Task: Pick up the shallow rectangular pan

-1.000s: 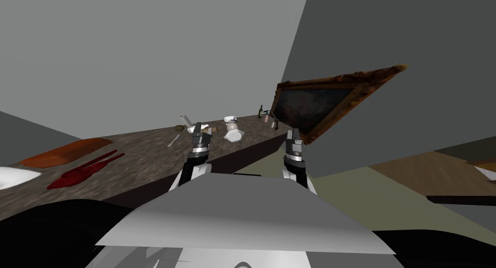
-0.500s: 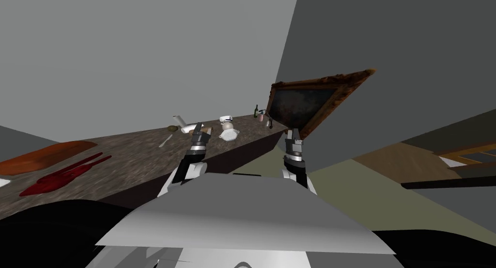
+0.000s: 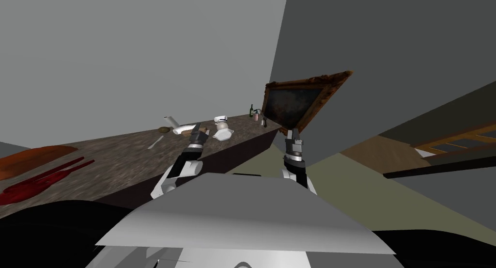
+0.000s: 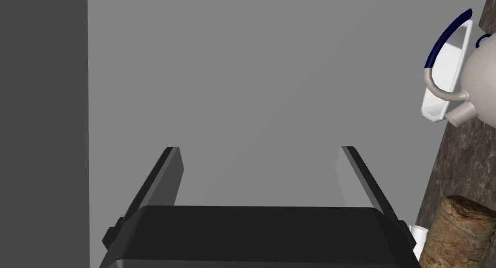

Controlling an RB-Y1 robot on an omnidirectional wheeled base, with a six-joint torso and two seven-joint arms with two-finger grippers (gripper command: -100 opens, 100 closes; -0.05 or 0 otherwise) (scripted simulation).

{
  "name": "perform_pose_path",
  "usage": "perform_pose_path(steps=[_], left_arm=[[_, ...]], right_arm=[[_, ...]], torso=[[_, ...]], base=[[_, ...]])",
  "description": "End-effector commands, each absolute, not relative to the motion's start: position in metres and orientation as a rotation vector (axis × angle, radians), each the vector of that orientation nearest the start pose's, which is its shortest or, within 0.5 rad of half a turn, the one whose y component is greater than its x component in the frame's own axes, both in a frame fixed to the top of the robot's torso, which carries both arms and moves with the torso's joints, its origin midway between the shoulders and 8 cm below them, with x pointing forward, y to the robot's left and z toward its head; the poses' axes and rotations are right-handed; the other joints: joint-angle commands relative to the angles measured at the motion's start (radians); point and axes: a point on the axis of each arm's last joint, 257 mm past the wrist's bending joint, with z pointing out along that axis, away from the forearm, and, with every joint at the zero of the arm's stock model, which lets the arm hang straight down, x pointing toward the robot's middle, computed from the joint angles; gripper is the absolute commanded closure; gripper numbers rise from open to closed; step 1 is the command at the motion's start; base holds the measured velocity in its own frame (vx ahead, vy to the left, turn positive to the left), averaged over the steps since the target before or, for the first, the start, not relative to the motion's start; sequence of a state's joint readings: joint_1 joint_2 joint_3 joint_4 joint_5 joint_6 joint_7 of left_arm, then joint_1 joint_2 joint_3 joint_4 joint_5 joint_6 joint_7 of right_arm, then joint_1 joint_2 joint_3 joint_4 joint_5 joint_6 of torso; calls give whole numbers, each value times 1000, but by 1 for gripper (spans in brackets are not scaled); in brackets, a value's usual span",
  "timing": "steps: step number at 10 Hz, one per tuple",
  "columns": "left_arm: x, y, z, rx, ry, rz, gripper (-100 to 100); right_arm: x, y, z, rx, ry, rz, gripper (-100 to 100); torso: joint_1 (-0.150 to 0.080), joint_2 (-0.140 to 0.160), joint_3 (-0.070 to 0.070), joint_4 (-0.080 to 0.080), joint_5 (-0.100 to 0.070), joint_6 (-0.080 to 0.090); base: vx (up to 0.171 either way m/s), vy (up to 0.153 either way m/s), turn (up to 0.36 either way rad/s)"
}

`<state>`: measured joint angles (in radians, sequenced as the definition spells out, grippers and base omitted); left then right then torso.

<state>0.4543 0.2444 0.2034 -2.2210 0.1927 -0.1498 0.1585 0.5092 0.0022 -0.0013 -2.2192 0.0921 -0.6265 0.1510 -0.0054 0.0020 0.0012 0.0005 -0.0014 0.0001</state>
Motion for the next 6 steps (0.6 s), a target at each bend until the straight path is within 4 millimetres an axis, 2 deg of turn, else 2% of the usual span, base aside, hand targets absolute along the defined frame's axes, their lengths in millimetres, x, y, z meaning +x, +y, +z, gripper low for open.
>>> perform_pose_path(steps=[1,6], left_arm=[[395,372,-44,-983,853,-1251,-100],[407,401,-64,-1115,883,-1230,-100]], right_arm=[[335,-266,17,495,660,1118,0],[335,-266,17,495,660,1118,0]], torso=[[0,0,0,0,0,0],[1,-1,-1,0,0,0]], base=[[-13,-56,-36],[-2,-70,-61]])
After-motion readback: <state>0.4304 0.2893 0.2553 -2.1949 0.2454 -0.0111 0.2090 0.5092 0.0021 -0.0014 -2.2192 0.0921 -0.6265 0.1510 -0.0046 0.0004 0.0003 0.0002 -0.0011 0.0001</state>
